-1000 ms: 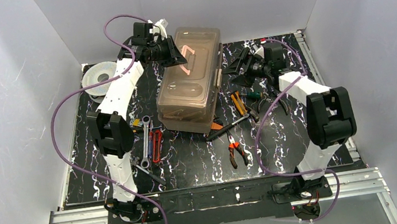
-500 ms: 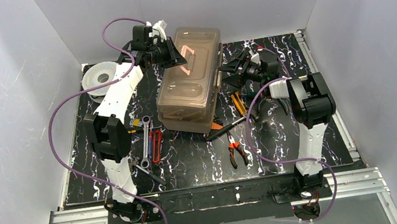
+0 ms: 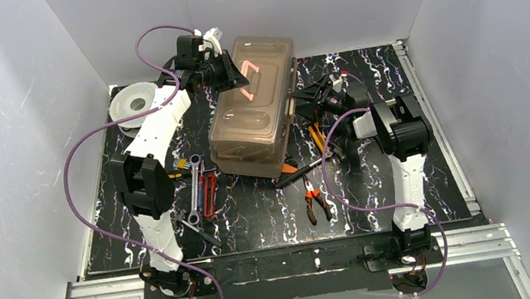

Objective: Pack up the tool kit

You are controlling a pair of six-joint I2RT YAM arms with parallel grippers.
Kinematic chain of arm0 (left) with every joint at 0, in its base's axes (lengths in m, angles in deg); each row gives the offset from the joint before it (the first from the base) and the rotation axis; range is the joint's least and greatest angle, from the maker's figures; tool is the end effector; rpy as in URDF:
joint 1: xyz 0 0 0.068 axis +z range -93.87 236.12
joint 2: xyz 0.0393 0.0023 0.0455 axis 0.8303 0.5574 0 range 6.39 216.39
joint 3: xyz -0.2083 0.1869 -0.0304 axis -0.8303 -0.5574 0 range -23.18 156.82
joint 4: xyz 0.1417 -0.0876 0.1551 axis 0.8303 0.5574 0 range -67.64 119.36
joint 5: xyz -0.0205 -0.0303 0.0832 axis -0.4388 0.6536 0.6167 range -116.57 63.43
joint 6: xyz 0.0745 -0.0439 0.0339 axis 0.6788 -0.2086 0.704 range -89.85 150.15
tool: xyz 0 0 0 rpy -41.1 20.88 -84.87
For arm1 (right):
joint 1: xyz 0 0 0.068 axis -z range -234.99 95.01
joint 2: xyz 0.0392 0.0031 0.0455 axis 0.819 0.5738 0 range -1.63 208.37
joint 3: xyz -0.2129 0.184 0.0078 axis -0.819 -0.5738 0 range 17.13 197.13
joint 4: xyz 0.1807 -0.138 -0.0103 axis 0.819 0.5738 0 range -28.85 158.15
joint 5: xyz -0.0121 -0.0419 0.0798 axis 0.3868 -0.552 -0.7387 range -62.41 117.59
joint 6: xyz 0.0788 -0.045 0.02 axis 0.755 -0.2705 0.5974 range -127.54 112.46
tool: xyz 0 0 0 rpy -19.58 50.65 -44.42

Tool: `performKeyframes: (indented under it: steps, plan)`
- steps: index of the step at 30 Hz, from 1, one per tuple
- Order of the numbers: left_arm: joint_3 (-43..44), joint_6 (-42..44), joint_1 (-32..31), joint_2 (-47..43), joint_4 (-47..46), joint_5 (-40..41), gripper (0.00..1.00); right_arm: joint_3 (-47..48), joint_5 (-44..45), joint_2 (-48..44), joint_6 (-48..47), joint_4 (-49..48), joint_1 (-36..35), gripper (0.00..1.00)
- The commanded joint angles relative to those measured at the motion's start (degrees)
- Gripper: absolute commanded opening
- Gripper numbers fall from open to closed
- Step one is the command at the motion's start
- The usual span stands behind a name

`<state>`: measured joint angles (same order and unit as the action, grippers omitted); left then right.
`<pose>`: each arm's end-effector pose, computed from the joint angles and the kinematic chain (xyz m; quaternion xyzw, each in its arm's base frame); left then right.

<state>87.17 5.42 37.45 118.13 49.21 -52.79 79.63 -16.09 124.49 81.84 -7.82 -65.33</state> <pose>0.4261 -0.1829 0.3516 0.0721 0.8409 -0.3657 0.3924 0.4433 0.1396 0.1863 0.1856 0.6572 0.6861 0.2508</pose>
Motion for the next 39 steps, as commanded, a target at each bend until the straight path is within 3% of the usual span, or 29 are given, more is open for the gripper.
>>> performKeyframes:
  steps: [1, 5, 8, 10, 16, 20, 25, 28, 31, 35, 39]
  plan:
    - [-1.1, 2.4, -0.1, -2.8, 4.9, 0.4, 0.00, -0.1, -0.3, 0.3, 2.3, -8.6, -1.6, 0.76]
    - [-0.9, 2.2, -0.2, -2.7, 4.8, 0.0, 0.00, -1.0, 0.5, 1.1, 6.9, -12.5, -1.8, 0.67]
    - [-1.1, 2.1, -0.2, -3.0, 4.9, -0.2, 0.00, -1.1, 1.0, 2.2, 11.4, -16.9, -1.7, 0.52]
    - [-1.3, 2.4, -0.1, -3.4, 4.8, 0.0, 0.00, -1.4, 0.5, 0.6, 10.1, -13.9, -1.7, 0.41]
    - [-1.6, 2.5, -0.2, -3.7, 4.9, 0.1, 0.00, -3.0, 0.5, -6.4, -1.3, 3.6, -1.5, 0.30]
    - [-1.7, 2.6, -0.3, -3.9, 4.9, 0.2, 0.00, -6.0, 5.0, -12.5, -6.9, 14.0, -0.8, 0.18]
    - [-1.7, 3.0, -0.3, -4.0, 5.4, 0.7, 0.00, -3.5, 10.8, -18.9, -20.2, 37.1, -0.8, 0.14]
    - [-1.7, 3.1, -0.2, -4.0, 5.5, 1.1, 0.00, -2.5, 13.7, -21.5, -24.7, 44.1, -0.8, 0.13]
    - [-1.7, 3.1, -0.3, -4.0, 5.6, 1.1, 0.00, -0.9, 15.3, -22.7, -28.1, 49.8, -0.8, 0.17]
    - [-1.6, 3.2, -0.4, -4.0, 5.7, 1.6, 0.00, -2.1, 16.0, -24.3, -28.8, 50.6, -0.3, 0.60]
    - [-1.1, 3.4, -0.3, -4.1, 5.9, 1.9, 0.00, -6.1, 14.5, -25.7, -26.7, 45.5, 1.4, 0.77]
